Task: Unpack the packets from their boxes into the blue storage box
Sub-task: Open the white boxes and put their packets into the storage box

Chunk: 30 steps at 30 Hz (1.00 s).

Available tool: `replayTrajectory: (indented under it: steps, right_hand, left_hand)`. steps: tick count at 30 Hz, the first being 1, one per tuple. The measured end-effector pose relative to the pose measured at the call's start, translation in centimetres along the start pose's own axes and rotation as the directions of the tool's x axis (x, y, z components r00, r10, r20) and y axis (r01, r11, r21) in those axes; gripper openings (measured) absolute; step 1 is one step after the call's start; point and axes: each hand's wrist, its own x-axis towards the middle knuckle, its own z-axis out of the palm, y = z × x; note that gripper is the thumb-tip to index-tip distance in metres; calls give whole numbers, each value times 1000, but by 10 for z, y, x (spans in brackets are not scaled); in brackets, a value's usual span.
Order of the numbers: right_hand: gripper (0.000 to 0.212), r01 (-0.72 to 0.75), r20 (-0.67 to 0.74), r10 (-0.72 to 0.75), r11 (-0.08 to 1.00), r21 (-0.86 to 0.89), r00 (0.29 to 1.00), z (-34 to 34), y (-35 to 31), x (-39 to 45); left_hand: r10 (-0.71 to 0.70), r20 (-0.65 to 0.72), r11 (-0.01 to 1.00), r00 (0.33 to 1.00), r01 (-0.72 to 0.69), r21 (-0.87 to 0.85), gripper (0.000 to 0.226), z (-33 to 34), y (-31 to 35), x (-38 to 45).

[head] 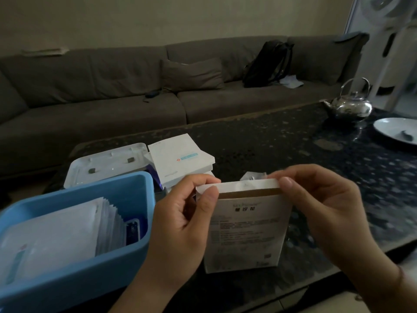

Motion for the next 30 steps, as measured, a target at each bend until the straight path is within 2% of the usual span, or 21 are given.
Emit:
replayTrajectory:
  steps: [4, 10, 16, 19, 24, 26, 30]
  right_hand:
    - [30, -16, -11, 17, 997, 71, 1000, 5, 0, 1]
    - [24, -47, 65, 48, 999, -23, 997, 1, -5, 5]
    - [13, -80, 109, 79, 997, 12, 991, -6, -5, 5]
    - [10, -63, 168, 62, 998, 3, 984, -8, -10, 6]
    - [11, -74, 158, 83, 995, -62, 984, -8, -15, 7]
    - [2, -89, 133, 100, 992, -89, 986, -7, -13, 7]
    - [7, -107, 161, 119, 991, -79, 980, -7, -13, 7]
  left_hand:
    - [0, -5, 1000, 1000, 0, -16, 19, 2, -4, 1]
    - [15, -33, 1000, 999, -15, -7, 20, 3, -6, 0]
    - [169, -47, 966, 985, -156, 206, 16, 7, -10, -5]
    - [149, -67, 962, 987, -128, 243, 17, 7, -11, -4]
    - [58, -70, 984, 996, -45, 174, 18, 8, -5, -4]
    - [44, -56, 994, 997, -38, 107, 18, 9, -2, -3]
    - [-30, -45, 999, 999, 29, -24, 13, 11, -1, -4]
